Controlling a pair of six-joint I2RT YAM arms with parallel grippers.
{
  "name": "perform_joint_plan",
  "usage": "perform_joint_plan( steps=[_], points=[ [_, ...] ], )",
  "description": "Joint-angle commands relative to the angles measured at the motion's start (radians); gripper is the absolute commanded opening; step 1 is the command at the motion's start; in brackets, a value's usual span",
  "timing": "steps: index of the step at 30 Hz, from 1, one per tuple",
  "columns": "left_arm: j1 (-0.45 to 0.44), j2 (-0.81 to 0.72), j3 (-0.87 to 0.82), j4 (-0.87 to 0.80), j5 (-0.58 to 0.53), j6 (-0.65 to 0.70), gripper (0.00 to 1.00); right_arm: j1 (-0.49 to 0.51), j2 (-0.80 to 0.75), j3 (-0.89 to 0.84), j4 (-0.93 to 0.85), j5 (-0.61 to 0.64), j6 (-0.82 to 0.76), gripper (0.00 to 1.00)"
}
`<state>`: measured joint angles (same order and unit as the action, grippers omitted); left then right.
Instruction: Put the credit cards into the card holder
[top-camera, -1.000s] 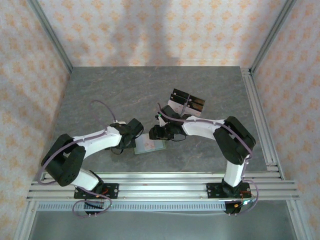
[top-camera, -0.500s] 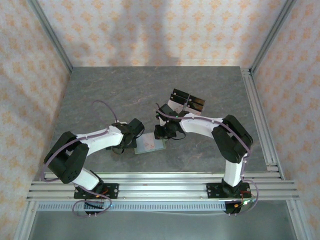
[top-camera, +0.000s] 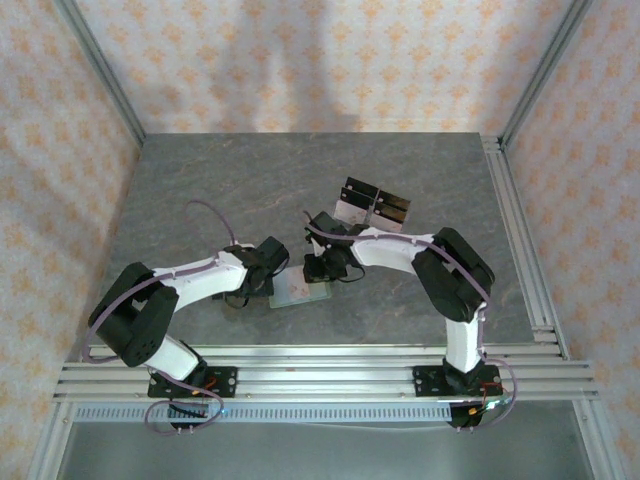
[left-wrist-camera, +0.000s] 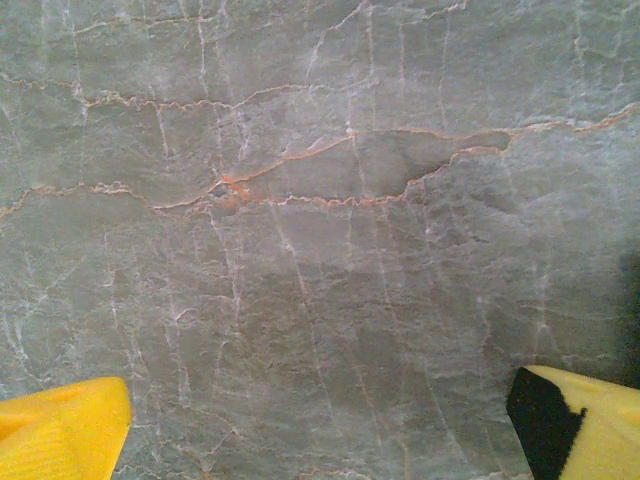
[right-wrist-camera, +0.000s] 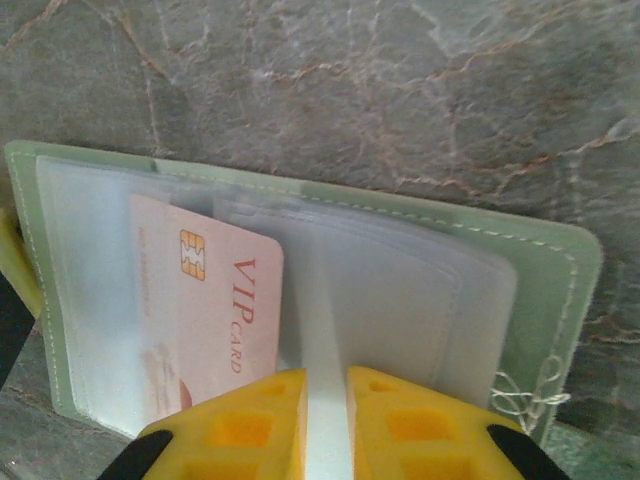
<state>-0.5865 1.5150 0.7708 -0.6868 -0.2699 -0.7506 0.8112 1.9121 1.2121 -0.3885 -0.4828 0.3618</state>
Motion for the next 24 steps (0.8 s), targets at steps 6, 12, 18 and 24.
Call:
perform_joint_plan(
  steps=[6, 12, 18, 24],
  points=[
    [0.003, 0.018, 0.008, 0.035, -0.004, 0.011, 1.00, 0.025, 0.028, 0.044, -0.013, -0.004, 0.003, 0.18],
    [0.003, 0.019, 0.005, 0.038, -0.001, 0.010, 1.00, 0.043, 0.051, 0.073, -0.019, -0.004, 0.002, 0.18],
    [0.002, 0.022, 0.007, 0.040, 0.001, 0.008, 1.00, 0.052, 0.064, 0.094, -0.026, -0.006, 0.000, 0.18],
    [-0.002, 0.030, 0.015, 0.036, -0.003, 0.008, 1.00, 0.057, 0.045, 0.094, -0.052, 0.026, -0.025, 0.22]
  ],
)
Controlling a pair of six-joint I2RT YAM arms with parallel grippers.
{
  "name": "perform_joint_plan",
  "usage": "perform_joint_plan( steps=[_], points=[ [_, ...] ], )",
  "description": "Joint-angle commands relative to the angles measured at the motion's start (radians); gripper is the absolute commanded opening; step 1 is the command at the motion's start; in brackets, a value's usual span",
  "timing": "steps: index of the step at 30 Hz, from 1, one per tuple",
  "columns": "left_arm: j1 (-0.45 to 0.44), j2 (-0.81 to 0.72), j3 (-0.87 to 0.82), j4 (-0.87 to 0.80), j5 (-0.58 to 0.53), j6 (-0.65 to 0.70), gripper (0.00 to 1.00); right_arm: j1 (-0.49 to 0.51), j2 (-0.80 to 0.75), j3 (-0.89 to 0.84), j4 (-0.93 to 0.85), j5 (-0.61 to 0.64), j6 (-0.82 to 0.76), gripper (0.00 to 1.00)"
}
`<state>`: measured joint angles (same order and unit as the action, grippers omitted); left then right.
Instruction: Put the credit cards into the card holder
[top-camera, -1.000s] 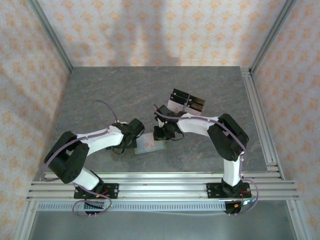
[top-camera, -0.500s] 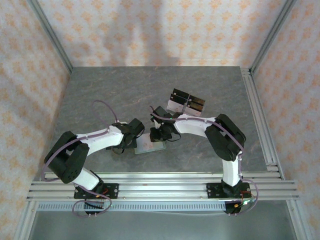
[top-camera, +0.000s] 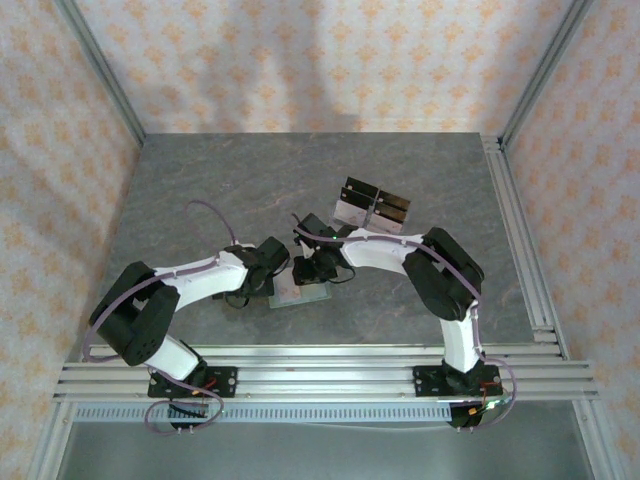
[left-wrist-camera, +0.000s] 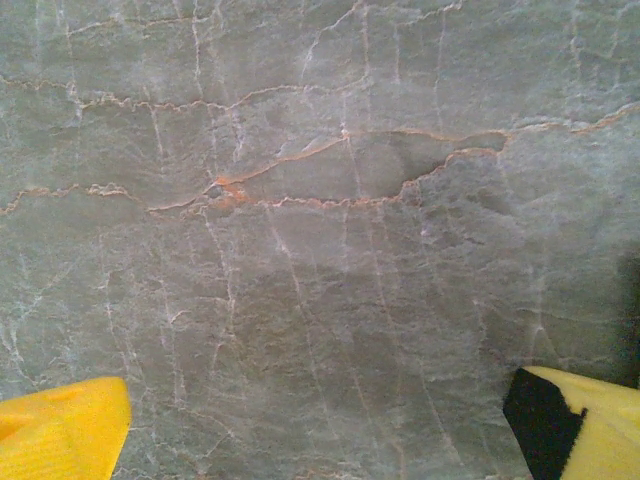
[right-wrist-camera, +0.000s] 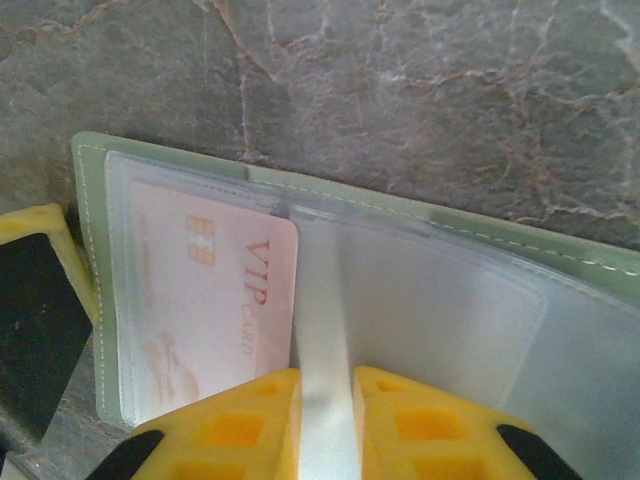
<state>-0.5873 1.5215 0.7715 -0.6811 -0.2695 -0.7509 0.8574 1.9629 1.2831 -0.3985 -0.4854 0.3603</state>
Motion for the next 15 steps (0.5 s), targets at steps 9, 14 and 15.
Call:
perform_joint_plan(
  steps=[9, 14, 15],
  points=[
    [-0.001, 0.024, 0.008, 0.031, -0.008, 0.008, 1.00, -0.037, -0.084, -0.099, -0.041, 0.070, -0.041, 0.22],
    [-0.002, 0.029, 0.015, 0.032, -0.015, 0.016, 1.00, -0.043, -0.096, -0.107, -0.039, 0.059, -0.034, 0.22],
    [-0.001, 0.031, 0.016, 0.033, -0.016, 0.017, 1.00, -0.043, -0.099, -0.106, -0.036, 0.055, -0.030, 0.22]
  ],
)
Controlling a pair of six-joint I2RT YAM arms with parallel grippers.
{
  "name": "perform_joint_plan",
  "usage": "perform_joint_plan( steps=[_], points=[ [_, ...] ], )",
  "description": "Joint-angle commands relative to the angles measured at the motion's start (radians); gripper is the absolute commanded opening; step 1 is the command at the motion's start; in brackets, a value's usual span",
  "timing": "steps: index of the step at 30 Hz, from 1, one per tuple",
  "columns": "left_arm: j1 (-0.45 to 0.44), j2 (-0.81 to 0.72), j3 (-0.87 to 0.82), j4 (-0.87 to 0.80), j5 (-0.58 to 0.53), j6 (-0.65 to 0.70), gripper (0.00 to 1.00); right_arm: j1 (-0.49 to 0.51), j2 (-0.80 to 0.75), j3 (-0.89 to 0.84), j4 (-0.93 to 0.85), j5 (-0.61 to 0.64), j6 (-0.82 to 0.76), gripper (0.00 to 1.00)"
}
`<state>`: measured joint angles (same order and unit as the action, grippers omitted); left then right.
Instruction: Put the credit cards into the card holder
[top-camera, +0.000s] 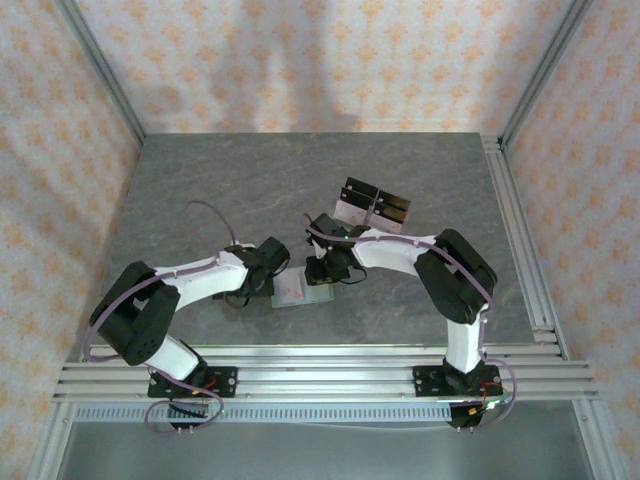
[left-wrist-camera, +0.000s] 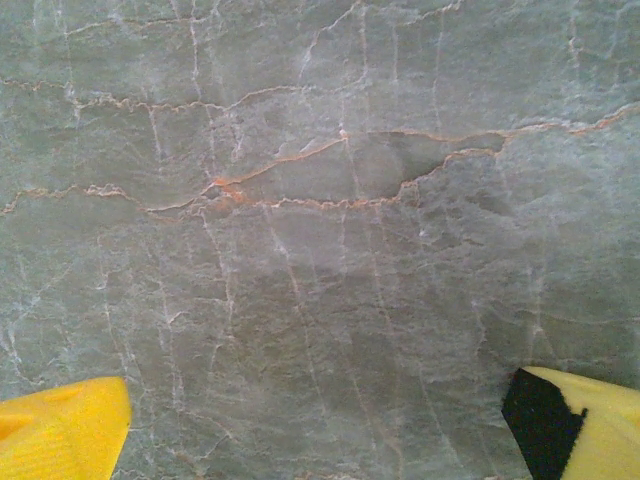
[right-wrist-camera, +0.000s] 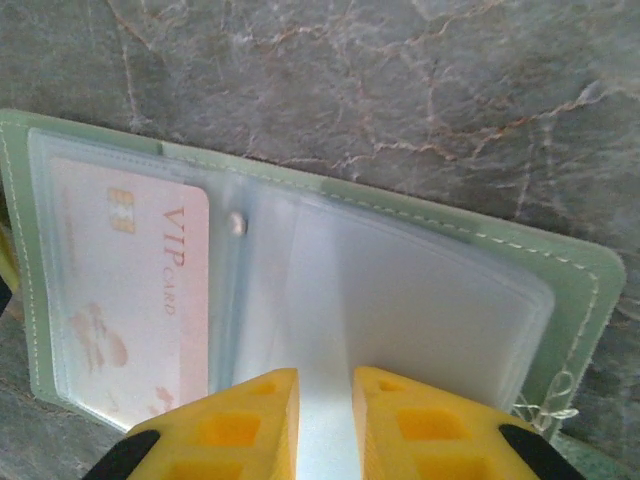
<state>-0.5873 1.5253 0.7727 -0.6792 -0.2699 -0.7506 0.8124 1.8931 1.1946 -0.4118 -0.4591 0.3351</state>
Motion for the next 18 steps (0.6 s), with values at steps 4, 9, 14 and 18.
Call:
perform_joint_plan(
  steps=[4, 9, 14, 18],
  points=[
    [-0.001, 0.035, 0.027, 0.030, -0.023, 0.026, 1.00, 0.008, -0.061, -0.008, -0.007, 0.009, 0.020, 0.22],
    [0.000, 0.036, 0.032, 0.030, -0.023, 0.031, 1.00, 0.029, -0.072, 0.021, 0.012, -0.019, 0.042, 0.22],
    [-0.001, 0.041, 0.031, 0.031, -0.024, 0.033, 1.00, 0.042, -0.034, 0.039, 0.045, -0.045, 0.062, 0.22],
    [-0.001, 0.047, 0.031, 0.035, -0.021, 0.033, 1.00, 0.050, -0.012, 0.045, 0.063, -0.056, 0.071, 0.25]
  ],
)
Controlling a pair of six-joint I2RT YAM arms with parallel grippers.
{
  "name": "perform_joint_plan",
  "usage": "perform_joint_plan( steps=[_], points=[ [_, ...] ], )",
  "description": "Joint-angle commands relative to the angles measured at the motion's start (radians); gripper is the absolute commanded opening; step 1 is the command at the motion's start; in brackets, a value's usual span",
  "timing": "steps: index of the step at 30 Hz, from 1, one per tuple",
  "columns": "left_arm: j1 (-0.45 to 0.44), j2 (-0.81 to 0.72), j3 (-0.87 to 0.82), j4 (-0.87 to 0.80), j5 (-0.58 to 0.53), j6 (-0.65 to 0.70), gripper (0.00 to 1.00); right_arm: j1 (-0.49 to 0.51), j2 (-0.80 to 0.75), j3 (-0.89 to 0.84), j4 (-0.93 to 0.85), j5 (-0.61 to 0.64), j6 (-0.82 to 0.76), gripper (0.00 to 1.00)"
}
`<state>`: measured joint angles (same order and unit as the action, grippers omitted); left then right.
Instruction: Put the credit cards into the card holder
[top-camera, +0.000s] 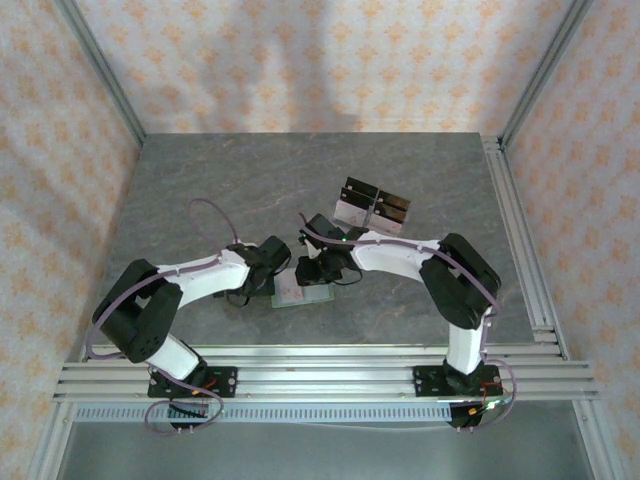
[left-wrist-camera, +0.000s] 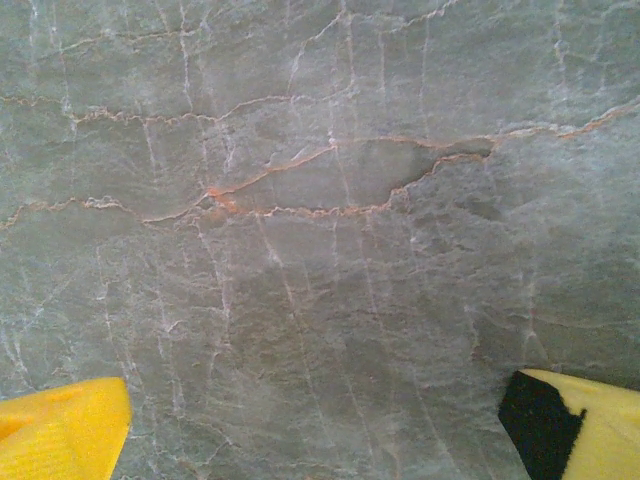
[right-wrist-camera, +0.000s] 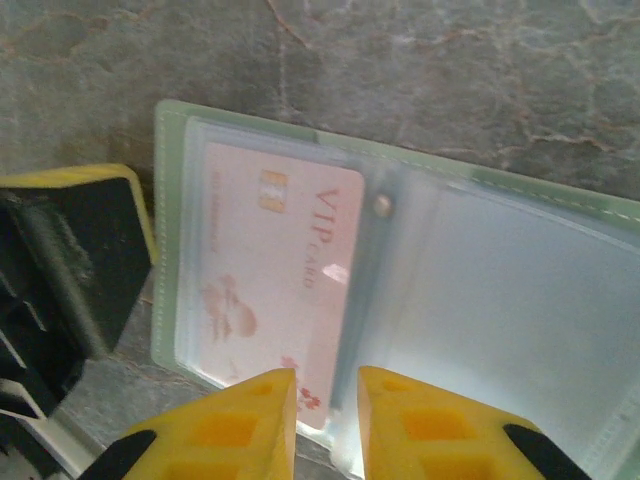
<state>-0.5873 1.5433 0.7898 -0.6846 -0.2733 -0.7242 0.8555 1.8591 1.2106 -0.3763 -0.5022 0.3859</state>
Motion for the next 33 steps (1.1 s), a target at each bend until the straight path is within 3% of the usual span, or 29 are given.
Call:
perform_joint_plan(
  steps=[1, 8, 33],
  points=[
    [-0.002, 0.029, 0.015, 0.042, -0.017, 0.006, 1.00, 0.008, 0.025, 0.029, 0.032, -0.013, 0.022, 0.25],
    [-0.002, 0.032, 0.014, 0.045, -0.015, 0.006, 1.00, 0.008, 0.051, 0.024, 0.048, -0.019, 0.031, 0.40],
    [-0.002, 0.033, 0.005, 0.053, -0.010, 0.002, 1.00, 0.013, 0.086, 0.027, 0.085, -0.050, 0.060, 0.36]
  ],
)
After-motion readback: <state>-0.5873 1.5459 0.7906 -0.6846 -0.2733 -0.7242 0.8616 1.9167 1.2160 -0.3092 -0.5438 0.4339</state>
